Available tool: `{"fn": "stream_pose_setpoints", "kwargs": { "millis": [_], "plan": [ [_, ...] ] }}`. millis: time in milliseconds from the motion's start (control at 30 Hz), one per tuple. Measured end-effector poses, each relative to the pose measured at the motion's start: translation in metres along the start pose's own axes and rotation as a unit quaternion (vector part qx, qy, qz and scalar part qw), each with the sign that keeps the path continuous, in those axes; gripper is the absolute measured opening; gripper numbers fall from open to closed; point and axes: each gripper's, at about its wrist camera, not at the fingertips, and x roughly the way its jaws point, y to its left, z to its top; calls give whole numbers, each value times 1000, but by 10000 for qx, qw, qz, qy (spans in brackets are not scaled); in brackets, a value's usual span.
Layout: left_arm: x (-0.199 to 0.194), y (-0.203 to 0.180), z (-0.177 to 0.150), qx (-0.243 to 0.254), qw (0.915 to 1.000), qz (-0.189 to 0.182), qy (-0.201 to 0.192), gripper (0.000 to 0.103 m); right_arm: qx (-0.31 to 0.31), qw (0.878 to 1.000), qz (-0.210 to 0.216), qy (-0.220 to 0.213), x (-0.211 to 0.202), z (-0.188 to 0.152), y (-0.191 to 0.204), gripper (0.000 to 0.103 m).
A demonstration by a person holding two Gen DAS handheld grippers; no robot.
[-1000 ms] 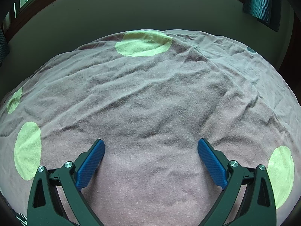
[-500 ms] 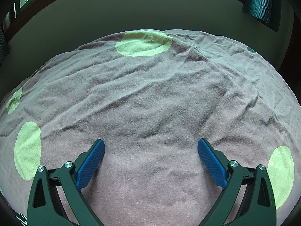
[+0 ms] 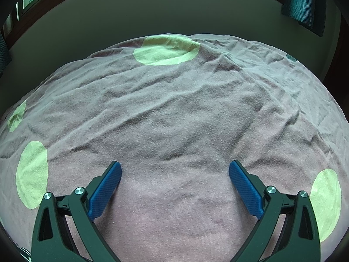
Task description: Fold small clothes
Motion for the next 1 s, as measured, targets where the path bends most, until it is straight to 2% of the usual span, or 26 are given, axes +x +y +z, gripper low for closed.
{"fn": "stream_pose_setpoints", "kwargs": {
  "millis": [600,900,1000],
  "plan": [
    [6,-9,-4,12,10000,51,13,101,-5,10000,40,1,4,-5,0,99],
    [23,-41,25,124,9995,272,47,101,55,10000,-29,62,23,18,3,99],
    [37,-55,41,216,9996,182,64,101,100,9999,-116,25,28,21,4,99]
  ]
}}
